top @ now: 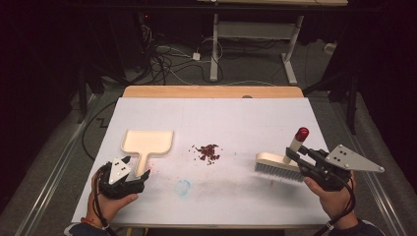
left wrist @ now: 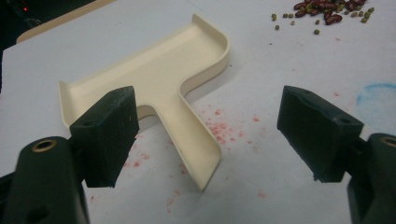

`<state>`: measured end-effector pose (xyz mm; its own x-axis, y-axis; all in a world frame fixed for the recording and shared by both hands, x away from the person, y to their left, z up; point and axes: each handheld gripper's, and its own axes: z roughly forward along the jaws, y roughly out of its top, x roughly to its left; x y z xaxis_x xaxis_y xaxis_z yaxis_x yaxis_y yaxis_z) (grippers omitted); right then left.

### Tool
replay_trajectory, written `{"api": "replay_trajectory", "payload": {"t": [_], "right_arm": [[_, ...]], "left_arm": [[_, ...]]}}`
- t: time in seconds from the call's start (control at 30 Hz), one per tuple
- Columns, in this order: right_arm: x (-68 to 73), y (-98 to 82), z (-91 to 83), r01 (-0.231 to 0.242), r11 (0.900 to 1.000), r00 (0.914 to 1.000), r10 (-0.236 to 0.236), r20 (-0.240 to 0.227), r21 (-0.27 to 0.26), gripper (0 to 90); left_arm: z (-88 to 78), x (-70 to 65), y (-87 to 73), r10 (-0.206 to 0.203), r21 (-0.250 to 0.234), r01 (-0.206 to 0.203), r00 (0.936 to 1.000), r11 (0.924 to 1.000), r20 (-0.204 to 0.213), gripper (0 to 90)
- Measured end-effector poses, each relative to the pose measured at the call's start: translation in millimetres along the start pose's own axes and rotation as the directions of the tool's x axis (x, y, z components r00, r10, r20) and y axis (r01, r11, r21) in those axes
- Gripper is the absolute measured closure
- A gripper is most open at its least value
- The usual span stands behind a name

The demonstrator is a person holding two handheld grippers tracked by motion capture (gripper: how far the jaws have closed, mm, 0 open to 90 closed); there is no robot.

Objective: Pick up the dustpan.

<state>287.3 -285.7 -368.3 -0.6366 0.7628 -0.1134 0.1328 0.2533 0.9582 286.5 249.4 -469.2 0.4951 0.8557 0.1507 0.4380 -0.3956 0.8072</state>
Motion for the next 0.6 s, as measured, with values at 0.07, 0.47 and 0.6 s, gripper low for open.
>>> {"api": "replay_trajectory", "payload": {"t": [0.07, 0.47, 0.6], "right_arm": [[-0.6, 0.1, -0.7, -0.005, 1.000, 1.0000, 0.005, 0.002, -0.003, 70.0], [2.4, 3.9, -2.6, 0.005, 1.000, 0.9999, -0.005, 0.011, -0.012, 70.0], [1.4, 2.8, 0.6, 0.004, 1.000, 1.0000, -0.004, 0.007, -0.002, 70.0]], "left_arm": [[-0.6, 0.2, -0.2, -0.016, 0.002, 0.016, 0.9998, 0.9999, -0.011, 20.3], [-4.0, 9.9, 5.4, -0.127, 0.177, 0.136, 0.9899, 0.9748, -0.063, 21.3], [6.7, 17.0, 6.9, -0.217, 0.256, 0.222, 0.9749, 0.9407, -0.048, 21.3]]}}
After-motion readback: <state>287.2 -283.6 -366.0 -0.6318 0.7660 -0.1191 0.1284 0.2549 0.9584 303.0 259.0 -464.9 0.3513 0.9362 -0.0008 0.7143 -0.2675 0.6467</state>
